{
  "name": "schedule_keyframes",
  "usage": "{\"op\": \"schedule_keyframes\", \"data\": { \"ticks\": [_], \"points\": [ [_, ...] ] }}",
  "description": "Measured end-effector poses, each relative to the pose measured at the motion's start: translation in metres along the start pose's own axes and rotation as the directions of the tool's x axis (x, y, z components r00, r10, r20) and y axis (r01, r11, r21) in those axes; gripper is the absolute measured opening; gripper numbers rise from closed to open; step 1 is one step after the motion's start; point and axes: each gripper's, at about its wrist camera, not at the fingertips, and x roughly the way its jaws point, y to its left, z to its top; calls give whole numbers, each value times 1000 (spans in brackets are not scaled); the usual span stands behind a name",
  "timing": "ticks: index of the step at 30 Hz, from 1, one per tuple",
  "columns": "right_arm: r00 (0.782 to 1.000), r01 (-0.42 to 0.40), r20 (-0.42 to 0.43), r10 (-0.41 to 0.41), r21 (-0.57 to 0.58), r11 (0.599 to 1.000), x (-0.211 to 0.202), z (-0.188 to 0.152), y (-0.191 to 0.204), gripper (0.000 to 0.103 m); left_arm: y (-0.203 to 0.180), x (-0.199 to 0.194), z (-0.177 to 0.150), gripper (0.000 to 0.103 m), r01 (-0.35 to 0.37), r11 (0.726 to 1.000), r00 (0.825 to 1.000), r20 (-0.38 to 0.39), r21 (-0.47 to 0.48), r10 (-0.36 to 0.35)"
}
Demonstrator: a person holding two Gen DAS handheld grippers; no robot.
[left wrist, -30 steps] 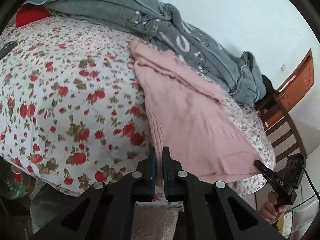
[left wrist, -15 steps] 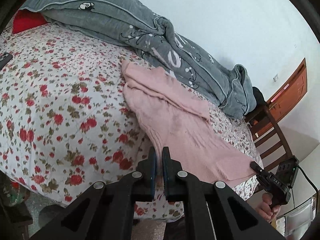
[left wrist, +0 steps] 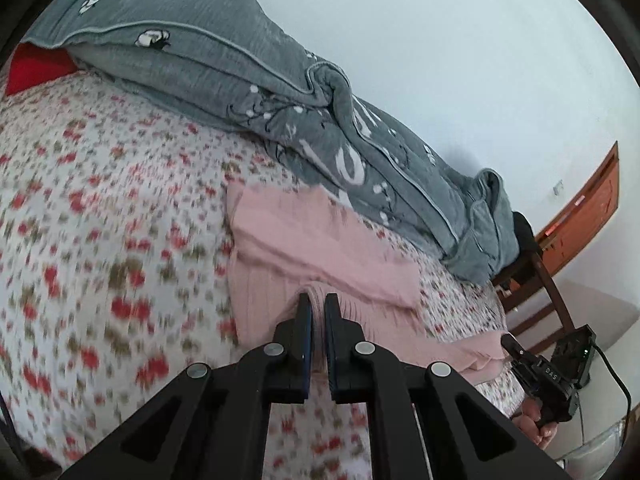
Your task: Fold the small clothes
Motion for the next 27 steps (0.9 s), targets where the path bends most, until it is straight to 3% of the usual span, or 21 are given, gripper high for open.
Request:
{"op": "schedule_keyframes", "data": {
  "ticks": [8,15,24,26,27],
  "points": [
    [1000,14,8,-14,65,998,74,49,-23,5,7,74,56,7,1,1000,1000,-8,6,-1],
    [999,36,-38,-33,84,996,140,84,-46,5,21,138,94,7,-19,1000,999,-31,-19,19],
    [980,154,-133,-145,54,987,231,116,-81,5,41,219,120,8,-82,996,996,-35,-26,81],
    [978,161,-144,-149,80,984,247,115,-94,6,42,233,121,15,-116,993,993,-30,-2,116],
    [973,188,-157,-171,103,977,256,113,-102,8,41,238,121,24,-123,992,992,-24,21,123]
  ]
}}
